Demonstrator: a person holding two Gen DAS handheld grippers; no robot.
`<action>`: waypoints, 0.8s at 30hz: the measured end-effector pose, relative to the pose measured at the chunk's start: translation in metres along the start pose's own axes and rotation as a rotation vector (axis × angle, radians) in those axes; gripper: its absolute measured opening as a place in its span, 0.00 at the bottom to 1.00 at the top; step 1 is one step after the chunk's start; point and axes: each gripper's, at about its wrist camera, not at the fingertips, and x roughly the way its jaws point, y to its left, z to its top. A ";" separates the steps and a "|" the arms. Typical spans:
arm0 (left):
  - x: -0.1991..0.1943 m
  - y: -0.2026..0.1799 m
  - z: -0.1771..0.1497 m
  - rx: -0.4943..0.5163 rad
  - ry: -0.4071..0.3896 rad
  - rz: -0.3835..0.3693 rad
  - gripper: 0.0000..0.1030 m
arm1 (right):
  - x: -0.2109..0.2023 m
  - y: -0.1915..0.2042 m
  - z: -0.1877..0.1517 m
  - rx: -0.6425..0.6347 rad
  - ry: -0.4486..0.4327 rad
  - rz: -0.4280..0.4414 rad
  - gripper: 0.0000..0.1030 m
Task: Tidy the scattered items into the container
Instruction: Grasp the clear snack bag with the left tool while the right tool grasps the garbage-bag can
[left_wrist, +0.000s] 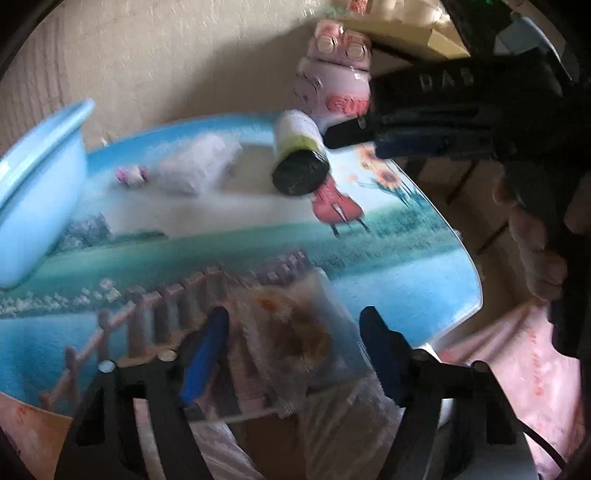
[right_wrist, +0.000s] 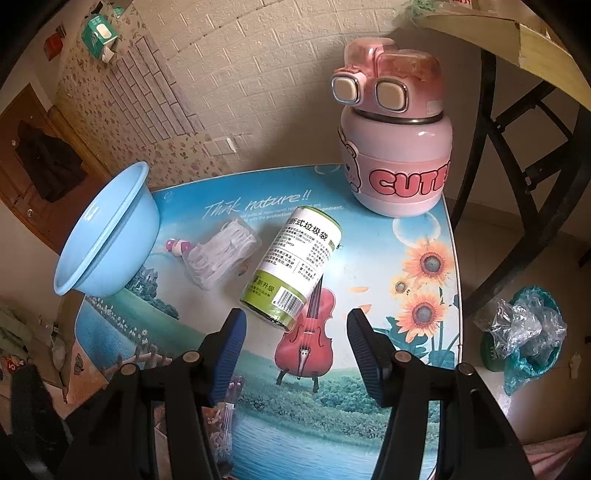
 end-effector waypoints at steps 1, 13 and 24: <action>0.000 0.001 0.000 -0.003 -0.004 -0.001 0.56 | 0.000 0.000 -0.001 0.000 0.000 0.002 0.56; -0.005 0.018 0.002 -0.025 -0.023 -0.011 0.34 | 0.006 -0.002 -0.001 0.002 0.012 -0.001 0.56; -0.011 0.053 0.009 -0.069 -0.064 0.029 0.21 | 0.015 0.011 0.003 -0.020 0.026 -0.001 0.56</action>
